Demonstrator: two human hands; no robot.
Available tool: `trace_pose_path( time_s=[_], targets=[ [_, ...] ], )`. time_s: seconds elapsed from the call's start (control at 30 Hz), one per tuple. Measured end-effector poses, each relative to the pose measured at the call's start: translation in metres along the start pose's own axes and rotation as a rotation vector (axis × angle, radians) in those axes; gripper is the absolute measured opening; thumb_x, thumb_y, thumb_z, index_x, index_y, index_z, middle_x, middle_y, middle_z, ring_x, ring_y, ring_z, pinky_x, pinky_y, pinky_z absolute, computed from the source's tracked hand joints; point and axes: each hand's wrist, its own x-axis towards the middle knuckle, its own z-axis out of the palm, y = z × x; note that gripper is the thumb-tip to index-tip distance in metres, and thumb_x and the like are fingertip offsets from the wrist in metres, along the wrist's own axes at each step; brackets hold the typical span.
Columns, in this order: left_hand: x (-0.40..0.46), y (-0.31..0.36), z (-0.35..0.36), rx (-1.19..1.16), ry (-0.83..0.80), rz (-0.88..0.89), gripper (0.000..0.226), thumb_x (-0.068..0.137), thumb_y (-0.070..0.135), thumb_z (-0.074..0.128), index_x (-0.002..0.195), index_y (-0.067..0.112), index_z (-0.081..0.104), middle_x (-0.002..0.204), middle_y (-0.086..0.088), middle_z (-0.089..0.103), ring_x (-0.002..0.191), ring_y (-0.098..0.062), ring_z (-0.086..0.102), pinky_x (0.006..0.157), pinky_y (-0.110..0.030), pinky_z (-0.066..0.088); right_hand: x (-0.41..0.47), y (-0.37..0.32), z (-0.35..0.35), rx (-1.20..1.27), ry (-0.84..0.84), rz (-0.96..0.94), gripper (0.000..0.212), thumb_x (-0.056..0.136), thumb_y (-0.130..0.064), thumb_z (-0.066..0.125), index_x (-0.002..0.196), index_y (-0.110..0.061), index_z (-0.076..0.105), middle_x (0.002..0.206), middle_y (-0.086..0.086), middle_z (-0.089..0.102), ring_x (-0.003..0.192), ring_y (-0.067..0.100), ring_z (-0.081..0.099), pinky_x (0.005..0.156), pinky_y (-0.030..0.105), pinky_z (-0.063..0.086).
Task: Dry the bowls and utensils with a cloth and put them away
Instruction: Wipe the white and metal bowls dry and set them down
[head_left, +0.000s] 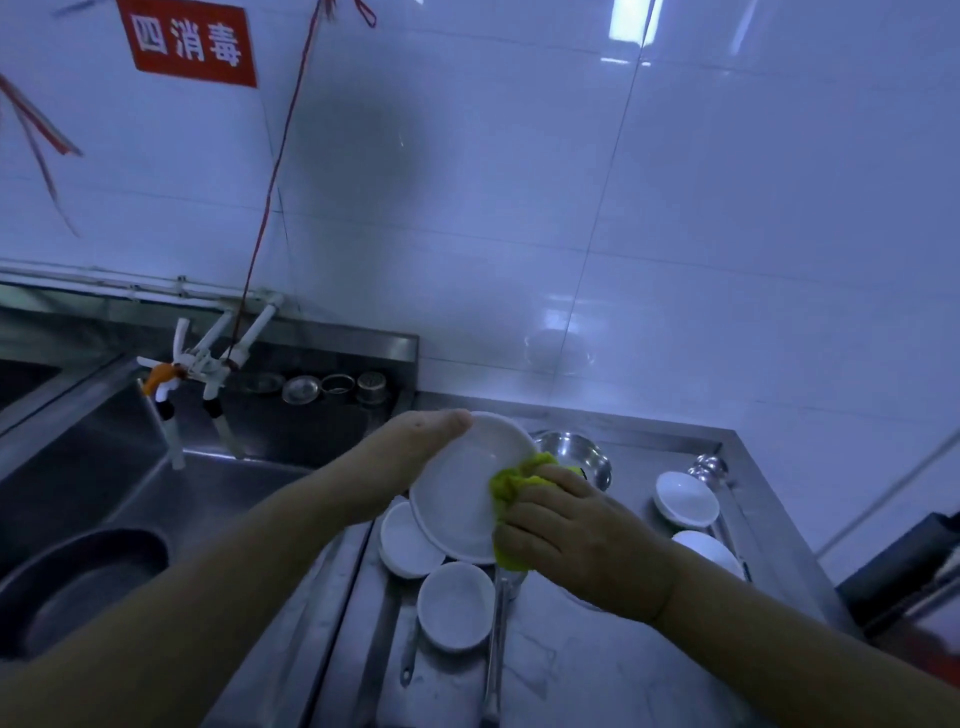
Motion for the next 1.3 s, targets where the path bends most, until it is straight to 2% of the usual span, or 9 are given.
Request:
trace_pose_path(
  time_s=[0.13,0.4,0.57,0.67,0.73,0.9,1.07,1.2,1.3],
  targets=[
    [0.01,-0.02,0.02,-0.011,0.148,0.04,0.027,0.097,0.031,0.043,0.088,0.015,0.062,0.084,-0.006,0.063,0.074,-0.017,0.059,0.069,-0.03,0.046,-0.014,-0.015,0.026,-0.024,-0.062,0.133,0.021,0.096,-0.005,0.05,0.085,-0.013,0.065,0.081,0.004,0.064,0.075,0.023,0.06,0.084,0.038,0.049],
    [0.04,-0.064,0.085,-0.147,0.289,-0.083,0.023,0.096,0.042,0.042,0.09,0.025,0.057,0.102,-0.013,0.061,0.095,-0.03,0.058,0.084,-0.049,0.048,-0.042,-0.047,0.059,0.169,-0.079,0.6,0.023,0.089,-0.022,0.055,0.104,-0.01,0.068,0.098,0.007,0.071,0.089,0.021,0.065,0.081,0.037,0.053],
    [0.073,-0.078,0.124,-0.348,0.188,-0.3,0.045,0.076,0.055,0.066,0.095,0.016,0.058,0.103,-0.019,0.06,0.08,-0.025,0.057,0.07,-0.043,0.05,-0.092,-0.034,0.046,0.422,0.156,0.925,0.017,0.095,-0.022,0.052,0.111,-0.016,0.057,0.103,0.008,0.066,0.095,0.02,0.057,0.085,0.032,0.045],
    [0.102,-0.097,0.154,-0.387,0.226,-0.391,0.032,0.092,0.036,0.053,0.109,0.008,0.05,0.113,-0.017,0.052,0.086,-0.028,0.056,0.054,-0.039,0.054,-0.134,-0.016,0.034,0.476,0.302,1.203,0.025,0.089,-0.019,0.057,0.114,-0.022,0.056,0.107,0.003,0.063,0.1,0.016,0.058,0.089,0.025,0.046],
    [0.121,-0.112,0.176,-0.345,0.208,-0.414,0.024,0.096,0.025,0.046,0.115,0.011,0.042,0.114,-0.014,0.047,0.089,-0.026,0.053,0.049,-0.035,0.053,-0.166,0.0,0.026,0.464,0.388,1.333,0.024,0.088,-0.02,0.057,0.112,-0.022,0.058,0.105,-0.002,0.063,0.102,0.009,0.058,0.091,0.02,0.044],
    [0.181,-0.129,0.251,-0.084,0.201,-0.393,0.016,0.097,0.025,0.044,0.109,0.015,0.049,0.113,-0.012,0.053,0.096,-0.027,0.05,0.074,-0.039,0.048,-0.247,0.04,0.006,0.338,0.415,1.574,0.025,0.084,-0.026,0.056,0.108,-0.021,0.061,0.104,-0.012,0.06,0.102,-0.001,0.055,0.09,0.014,0.041],
    [0.243,-0.147,0.322,0.367,0.136,-0.279,0.039,0.092,0.037,0.041,0.099,0.004,0.059,0.101,-0.019,0.061,0.093,-0.035,0.056,0.077,-0.039,0.045,-0.313,0.08,-0.008,0.255,0.468,1.73,0.022,0.084,-0.027,0.06,0.103,-0.038,0.056,0.099,-0.017,0.06,0.094,-0.008,0.055,0.083,0.007,0.04],
    [0.269,-0.164,0.361,0.522,0.046,-0.204,0.025,0.095,0.027,0.046,0.084,0.005,0.052,0.091,-0.017,0.059,0.084,-0.034,0.056,0.062,-0.033,0.031,-0.351,0.099,-0.01,0.189,0.48,1.774,0.025,0.083,-0.011,0.062,0.102,-0.026,0.06,0.098,-0.018,0.059,0.093,-0.014,0.053,0.084,0.003,0.037],
    [0.28,-0.169,0.378,0.574,0.02,-0.224,0.018,0.093,0.022,0.048,0.093,0.004,0.048,0.093,-0.014,0.058,0.085,-0.032,0.056,0.064,-0.035,0.036,-0.371,0.106,-0.009,0.198,0.482,1.821,0.021,0.083,-0.027,0.061,0.103,-0.032,0.059,0.099,-0.018,0.059,0.094,-0.011,0.054,0.084,0.006,0.039]
  ],
)
